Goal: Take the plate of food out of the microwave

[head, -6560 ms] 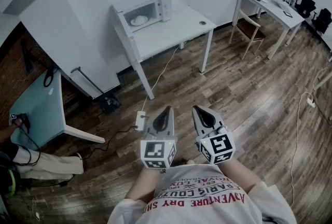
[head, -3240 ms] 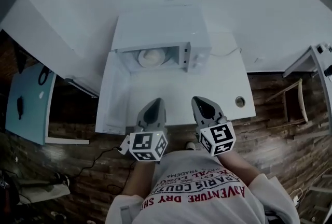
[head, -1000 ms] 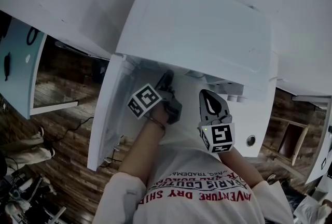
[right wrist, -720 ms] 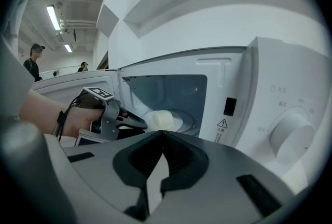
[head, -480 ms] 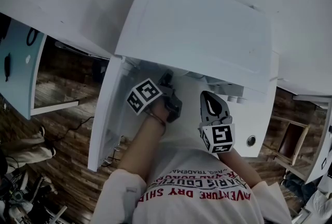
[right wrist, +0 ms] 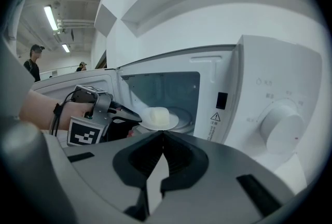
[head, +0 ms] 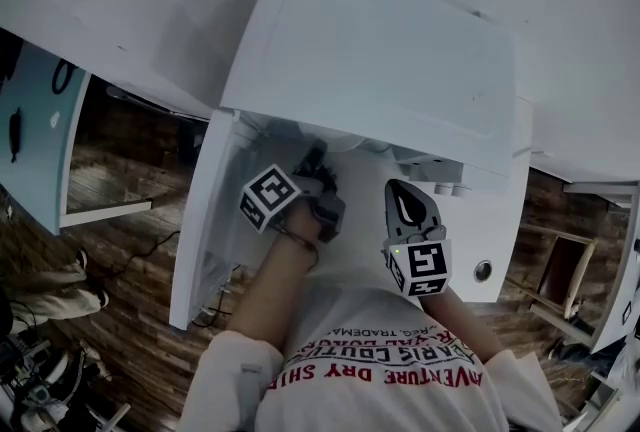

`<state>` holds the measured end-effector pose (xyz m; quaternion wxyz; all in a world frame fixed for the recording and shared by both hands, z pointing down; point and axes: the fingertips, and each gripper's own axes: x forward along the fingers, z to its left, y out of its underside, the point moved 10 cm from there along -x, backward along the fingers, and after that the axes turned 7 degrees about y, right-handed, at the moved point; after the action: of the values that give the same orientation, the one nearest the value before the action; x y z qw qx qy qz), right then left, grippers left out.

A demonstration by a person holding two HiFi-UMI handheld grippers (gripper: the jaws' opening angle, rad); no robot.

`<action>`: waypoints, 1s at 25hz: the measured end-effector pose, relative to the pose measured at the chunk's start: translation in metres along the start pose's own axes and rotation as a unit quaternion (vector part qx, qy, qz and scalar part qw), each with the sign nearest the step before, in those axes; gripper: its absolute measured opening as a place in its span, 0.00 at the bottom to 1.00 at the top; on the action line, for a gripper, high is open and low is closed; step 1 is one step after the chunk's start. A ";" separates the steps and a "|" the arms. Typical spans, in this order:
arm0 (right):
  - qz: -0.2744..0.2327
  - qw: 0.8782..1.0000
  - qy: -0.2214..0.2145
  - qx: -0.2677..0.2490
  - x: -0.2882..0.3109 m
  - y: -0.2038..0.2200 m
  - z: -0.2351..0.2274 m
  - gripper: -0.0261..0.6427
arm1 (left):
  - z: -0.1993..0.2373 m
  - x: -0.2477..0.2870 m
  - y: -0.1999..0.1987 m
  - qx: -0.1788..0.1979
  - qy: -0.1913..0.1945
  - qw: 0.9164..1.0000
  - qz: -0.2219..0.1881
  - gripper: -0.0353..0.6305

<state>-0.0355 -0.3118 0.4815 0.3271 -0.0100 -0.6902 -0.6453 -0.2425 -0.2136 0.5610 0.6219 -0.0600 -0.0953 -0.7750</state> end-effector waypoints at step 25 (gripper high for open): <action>-0.023 1.000 0.012 -0.002 -0.042 0.004 0.000 0.05 | -0.028 -0.059 0.034 -0.019 0.157 0.987 -0.003 0.07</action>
<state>-0.0004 -0.2939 0.4655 0.3207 0.0127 -0.6850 -0.6541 -0.1959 -0.1708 0.5236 0.6257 0.0514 0.0181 -0.7781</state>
